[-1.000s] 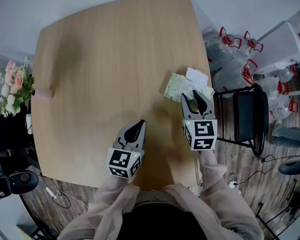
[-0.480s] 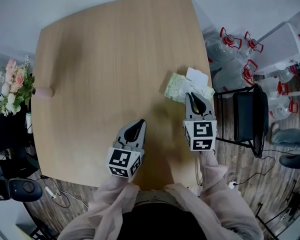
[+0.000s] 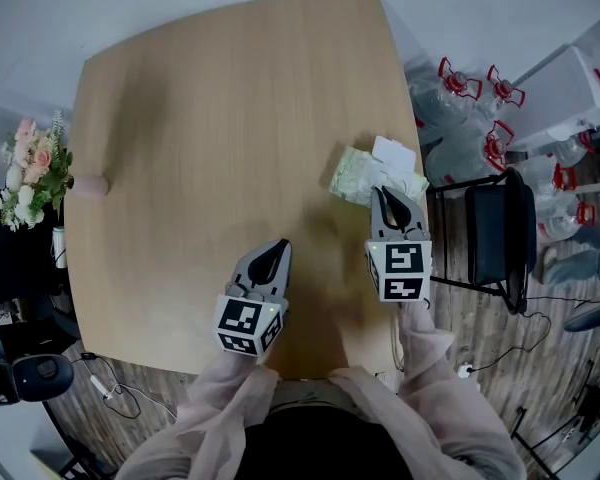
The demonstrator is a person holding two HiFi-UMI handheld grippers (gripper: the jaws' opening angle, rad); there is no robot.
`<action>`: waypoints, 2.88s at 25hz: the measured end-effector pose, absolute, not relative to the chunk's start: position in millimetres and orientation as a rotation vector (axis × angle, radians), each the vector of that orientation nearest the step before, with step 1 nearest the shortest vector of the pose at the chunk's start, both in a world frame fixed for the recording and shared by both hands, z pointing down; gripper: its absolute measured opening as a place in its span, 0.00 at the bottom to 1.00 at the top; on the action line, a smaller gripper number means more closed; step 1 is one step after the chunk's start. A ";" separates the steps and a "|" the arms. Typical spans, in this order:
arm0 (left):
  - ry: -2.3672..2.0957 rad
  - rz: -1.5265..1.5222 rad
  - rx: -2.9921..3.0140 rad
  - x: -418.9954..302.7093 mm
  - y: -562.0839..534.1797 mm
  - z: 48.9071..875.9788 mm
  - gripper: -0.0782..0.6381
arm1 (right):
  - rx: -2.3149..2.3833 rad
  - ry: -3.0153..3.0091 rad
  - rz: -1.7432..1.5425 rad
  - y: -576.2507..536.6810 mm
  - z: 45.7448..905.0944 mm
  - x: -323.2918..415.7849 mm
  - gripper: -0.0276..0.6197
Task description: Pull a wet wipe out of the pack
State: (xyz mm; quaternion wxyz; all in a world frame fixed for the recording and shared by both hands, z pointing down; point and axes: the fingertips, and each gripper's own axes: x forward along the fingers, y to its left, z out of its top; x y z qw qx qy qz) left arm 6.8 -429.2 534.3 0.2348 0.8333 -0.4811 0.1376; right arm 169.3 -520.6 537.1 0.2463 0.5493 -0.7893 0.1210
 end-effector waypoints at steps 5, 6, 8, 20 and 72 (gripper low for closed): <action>-1.318 0.372 2.292 6.3 -426.3 531.5 0.13 | 1.504 -2.146 0.322 -517.7 535.6 168.6 0.07; -1.318 0.371 2.293 6.0 -425.7 531.2 0.13 | 1.505 -2.144 0.322 -516.9 535.6 168.5 0.07; -1.320 0.372 2.294 4.9 -424.3 531.0 0.13 | 1.508 -2.141 0.320 -515.3 535.5 168.0 0.07; -1.320 0.365 2.310 3.3 -414.4 525.0 0.13 | 1.526 -2.129 0.317 -501.1 533.2 168.0 0.07; -1.344 0.330 2.367 -18.6 -369.7 501.8 0.13 | 1.566 -2.098 0.311 -434.8 526.8 152.0 0.07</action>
